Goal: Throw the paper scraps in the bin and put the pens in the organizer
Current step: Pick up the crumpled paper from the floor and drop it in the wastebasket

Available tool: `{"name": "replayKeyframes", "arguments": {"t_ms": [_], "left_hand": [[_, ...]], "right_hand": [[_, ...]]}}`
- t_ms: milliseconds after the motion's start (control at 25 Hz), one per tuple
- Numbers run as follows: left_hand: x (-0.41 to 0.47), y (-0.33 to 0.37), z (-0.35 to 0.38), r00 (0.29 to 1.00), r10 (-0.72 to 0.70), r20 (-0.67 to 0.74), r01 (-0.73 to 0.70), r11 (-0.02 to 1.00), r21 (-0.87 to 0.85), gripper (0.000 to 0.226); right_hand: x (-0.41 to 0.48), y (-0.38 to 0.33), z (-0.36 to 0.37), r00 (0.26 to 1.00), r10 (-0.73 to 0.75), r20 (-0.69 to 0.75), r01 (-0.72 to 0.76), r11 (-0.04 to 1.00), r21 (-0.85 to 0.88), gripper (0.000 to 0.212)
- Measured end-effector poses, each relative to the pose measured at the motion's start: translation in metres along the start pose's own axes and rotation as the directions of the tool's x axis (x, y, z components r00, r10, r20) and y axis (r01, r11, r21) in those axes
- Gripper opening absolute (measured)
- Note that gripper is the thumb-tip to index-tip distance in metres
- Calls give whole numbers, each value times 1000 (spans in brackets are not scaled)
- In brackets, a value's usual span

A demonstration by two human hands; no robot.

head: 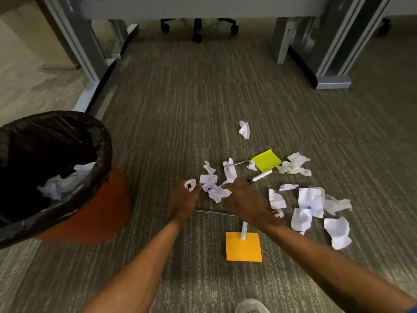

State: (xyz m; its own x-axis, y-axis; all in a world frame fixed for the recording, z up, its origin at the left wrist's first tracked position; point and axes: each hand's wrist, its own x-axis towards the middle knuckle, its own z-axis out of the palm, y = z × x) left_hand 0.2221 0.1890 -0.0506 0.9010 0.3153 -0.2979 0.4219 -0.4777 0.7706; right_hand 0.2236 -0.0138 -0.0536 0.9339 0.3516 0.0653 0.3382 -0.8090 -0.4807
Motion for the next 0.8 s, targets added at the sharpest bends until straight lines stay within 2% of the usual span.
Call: {"name": "replayKeyframes", "arguments": {"t_ms": [120,240,320,400,520,640,720,800], "left_hand": [[15,-8,11,999,-44,-8,42,986,-160,34],[28,-10,21,989,-70,-134,53,990,-132,33],[35,-9,30,991,-107,-87,91,982,-165,35],[38,-8,35,993,-109,-47,105,990,-94,39],[36,-8,39,998,-27,-53,33,993,112,36],[33,-9,37,993,2,-119,9,996,89,34],[35,-12,31,989,-3,-146,11,999,50,32],[34,-13,25,992,11,-127,-8,1000,28,35]], "right_hand": [[20,2,21,994,-99,43,106,975,-194,42],[34,7,31,991,-68,112,101,942,-321,43],[37,9,34,991,-56,120,95,932,-349,37],[39,11,35,988,-88,129,127,933,-336,28],[33,11,35,976,-188,113,214,931,-297,18],[27,7,28,973,-229,-40,217,954,-205,21],[23,4,23,979,-82,-184,86,996,16,23],[21,7,18,941,160,-300,-56,943,327,25]]}}
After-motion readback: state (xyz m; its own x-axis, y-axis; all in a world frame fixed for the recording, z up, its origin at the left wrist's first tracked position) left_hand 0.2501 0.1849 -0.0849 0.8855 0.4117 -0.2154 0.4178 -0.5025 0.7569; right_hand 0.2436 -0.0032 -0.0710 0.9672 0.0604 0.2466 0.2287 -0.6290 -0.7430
